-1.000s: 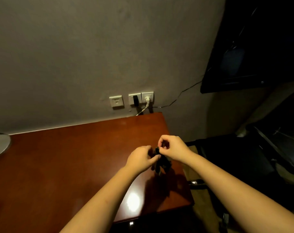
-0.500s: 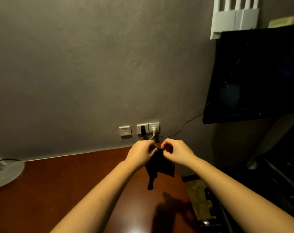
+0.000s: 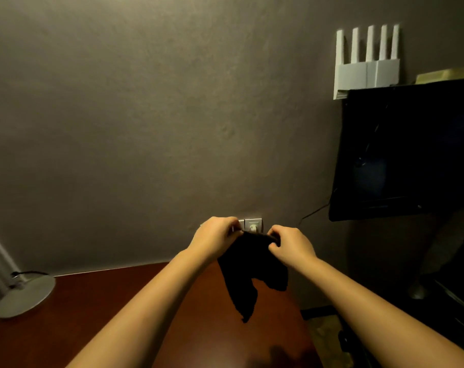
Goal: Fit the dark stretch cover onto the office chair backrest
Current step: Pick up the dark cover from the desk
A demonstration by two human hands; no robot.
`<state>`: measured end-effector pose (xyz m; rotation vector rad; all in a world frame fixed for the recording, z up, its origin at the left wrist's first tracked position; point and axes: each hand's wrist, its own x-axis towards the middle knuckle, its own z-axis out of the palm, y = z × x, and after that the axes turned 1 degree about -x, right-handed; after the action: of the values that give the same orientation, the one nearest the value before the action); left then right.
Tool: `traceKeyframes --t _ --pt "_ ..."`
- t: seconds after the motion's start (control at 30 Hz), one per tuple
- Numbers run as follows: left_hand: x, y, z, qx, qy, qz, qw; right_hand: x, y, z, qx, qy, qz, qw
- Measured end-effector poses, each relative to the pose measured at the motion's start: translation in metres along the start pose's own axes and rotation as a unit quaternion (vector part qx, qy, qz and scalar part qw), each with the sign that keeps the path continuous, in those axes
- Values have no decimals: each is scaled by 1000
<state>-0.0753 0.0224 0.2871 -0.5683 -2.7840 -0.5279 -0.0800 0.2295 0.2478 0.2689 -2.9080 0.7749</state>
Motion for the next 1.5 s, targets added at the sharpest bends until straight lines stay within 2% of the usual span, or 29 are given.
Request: traceKeyframes --t 0.43,0.77,1.07,1.2,1.5 --pt "-28 -22 -7 -12 30 -28 999 -24 -4 -1 -27 60 -10 998" --pt "-40 8 -6 -61 34 -26 997 -48 10 -25 -2 83 -31 996" --pt "-37 90 17 -65 44 -39 996 -93 71 -75 9 102 -19 995" --pt "-35 147 38 -48 63 -7 997 -126 114 -108 14 121 -7 993" --pt "-58 252 82 -98 101 8 990 -207 194 -157 51 137 -15 989"
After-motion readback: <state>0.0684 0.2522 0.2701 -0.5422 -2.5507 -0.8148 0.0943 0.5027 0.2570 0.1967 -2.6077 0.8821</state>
